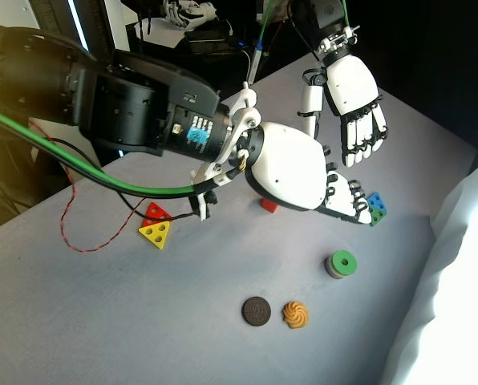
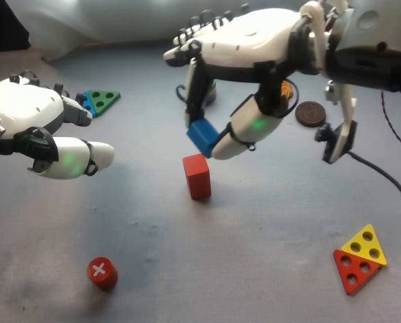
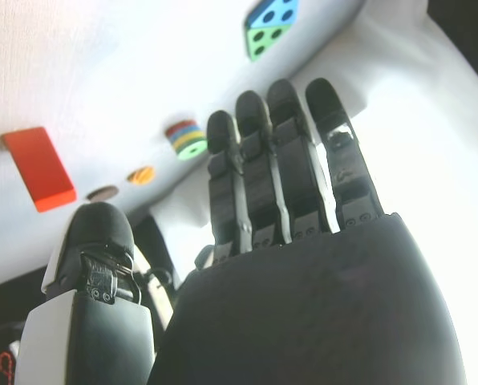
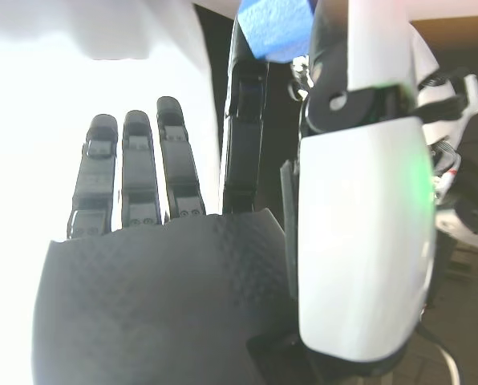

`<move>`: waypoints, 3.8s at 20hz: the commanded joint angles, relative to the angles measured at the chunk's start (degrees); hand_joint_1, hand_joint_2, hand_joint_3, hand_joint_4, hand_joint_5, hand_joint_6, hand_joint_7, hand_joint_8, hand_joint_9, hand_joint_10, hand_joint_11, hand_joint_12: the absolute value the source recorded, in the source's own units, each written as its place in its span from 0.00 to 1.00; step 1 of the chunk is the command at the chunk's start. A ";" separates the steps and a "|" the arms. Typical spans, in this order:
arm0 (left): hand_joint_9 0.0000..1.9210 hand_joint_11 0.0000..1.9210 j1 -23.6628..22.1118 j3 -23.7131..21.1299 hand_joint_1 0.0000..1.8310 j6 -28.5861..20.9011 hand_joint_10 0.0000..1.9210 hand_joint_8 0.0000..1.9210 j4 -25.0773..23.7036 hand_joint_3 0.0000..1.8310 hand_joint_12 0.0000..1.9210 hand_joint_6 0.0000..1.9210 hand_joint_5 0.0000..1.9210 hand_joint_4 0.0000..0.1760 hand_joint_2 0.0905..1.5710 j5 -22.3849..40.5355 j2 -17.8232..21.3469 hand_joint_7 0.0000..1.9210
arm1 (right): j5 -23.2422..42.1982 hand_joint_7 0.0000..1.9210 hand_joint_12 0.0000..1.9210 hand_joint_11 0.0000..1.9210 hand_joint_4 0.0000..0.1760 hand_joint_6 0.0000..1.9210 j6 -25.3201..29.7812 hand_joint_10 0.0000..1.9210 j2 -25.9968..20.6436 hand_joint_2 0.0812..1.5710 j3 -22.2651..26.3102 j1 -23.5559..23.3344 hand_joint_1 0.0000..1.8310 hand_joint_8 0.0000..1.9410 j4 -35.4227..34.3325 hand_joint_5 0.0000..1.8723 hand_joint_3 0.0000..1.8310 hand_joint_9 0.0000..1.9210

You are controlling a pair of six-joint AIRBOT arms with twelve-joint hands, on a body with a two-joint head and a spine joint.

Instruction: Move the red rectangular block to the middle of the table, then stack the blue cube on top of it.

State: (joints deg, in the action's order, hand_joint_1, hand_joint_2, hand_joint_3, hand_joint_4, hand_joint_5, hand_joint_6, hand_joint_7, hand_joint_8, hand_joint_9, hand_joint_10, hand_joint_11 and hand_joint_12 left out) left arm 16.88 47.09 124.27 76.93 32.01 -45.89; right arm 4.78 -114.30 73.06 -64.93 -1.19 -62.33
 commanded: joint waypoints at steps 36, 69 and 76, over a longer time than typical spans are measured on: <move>0.19 0.00 -1.59 -0.13 0.07 1.38 0.00 0.00 -1.90 0.00 0.39 0.00 0.24 0.00 0.80 3.47 0.81 0.23 | 3.34 0.09 0.00 0.00 1.00 0.34 -9.50 0.00 6.22 0.63 -4.46 2.79 0.59 0.00 2.12 0.63 0.00 0.00; 0.19 0.00 -1.40 -0.85 0.08 1.83 0.00 0.00 -0.26 0.00 0.38 0.00 0.23 0.00 0.80 3.47 1.03 0.22 | 5.42 0.00 0.00 0.00 0.00 0.00 -7.95 0.00 -5.33 0.43 1.94 0.29 0.34 0.00 2.65 0.00 0.00 0.00; 0.20 0.00 -2.16 -3.19 0.09 3.32 0.00 0.00 -0.42 0.00 0.39 0.00 0.24 0.00 0.80 3.66 1.20 0.23 | 13.74 0.00 0.00 0.00 0.00 0.00 2.16 0.00 -25.04 0.41 14.91 6.35 0.33 0.00 12.54 0.00 0.00 0.00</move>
State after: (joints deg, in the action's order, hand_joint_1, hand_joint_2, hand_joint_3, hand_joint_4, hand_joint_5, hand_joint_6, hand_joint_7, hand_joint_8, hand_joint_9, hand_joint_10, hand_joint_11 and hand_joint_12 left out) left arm 15.31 43.77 127.52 78.91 32.69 -45.76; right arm 14.37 -111.20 47.79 -49.63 6.11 -49.12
